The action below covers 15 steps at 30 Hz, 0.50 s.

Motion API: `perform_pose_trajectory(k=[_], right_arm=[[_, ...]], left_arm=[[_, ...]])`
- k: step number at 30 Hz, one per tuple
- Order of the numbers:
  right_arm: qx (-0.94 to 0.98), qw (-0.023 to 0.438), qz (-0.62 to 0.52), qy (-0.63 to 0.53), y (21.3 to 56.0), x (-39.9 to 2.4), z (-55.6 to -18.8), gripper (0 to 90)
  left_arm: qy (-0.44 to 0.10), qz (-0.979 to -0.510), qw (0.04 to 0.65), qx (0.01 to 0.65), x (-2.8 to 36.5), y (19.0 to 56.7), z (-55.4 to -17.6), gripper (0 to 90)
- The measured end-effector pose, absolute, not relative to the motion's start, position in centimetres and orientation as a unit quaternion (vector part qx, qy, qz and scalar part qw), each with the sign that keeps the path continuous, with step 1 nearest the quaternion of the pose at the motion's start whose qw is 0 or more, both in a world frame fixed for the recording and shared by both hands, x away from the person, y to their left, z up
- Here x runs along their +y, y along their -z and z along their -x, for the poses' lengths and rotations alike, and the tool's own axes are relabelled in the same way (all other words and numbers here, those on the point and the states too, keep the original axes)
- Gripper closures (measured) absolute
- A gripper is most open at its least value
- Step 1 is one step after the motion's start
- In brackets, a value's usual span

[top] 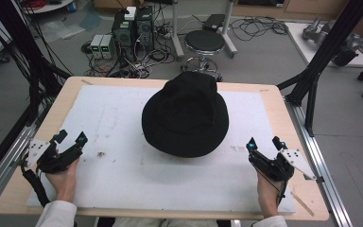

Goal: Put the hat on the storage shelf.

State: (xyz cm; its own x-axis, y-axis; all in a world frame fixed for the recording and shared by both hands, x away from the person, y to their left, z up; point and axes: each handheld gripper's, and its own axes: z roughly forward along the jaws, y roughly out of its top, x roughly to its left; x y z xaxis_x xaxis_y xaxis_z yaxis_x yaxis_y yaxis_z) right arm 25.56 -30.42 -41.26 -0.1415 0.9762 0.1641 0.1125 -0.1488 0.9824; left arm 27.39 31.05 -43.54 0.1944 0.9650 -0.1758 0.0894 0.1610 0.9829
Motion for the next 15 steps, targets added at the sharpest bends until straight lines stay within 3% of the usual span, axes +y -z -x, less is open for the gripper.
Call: perform_pose_trajectory(k=[15], right_arm=[[0.525,0.394,-0.532,-0.534,41.94,-30.38,-25.59,12.3]], left_arm=[[-0.385,-0.520,0.570,0.506,31.18,43.52,-27.27,25.1]])
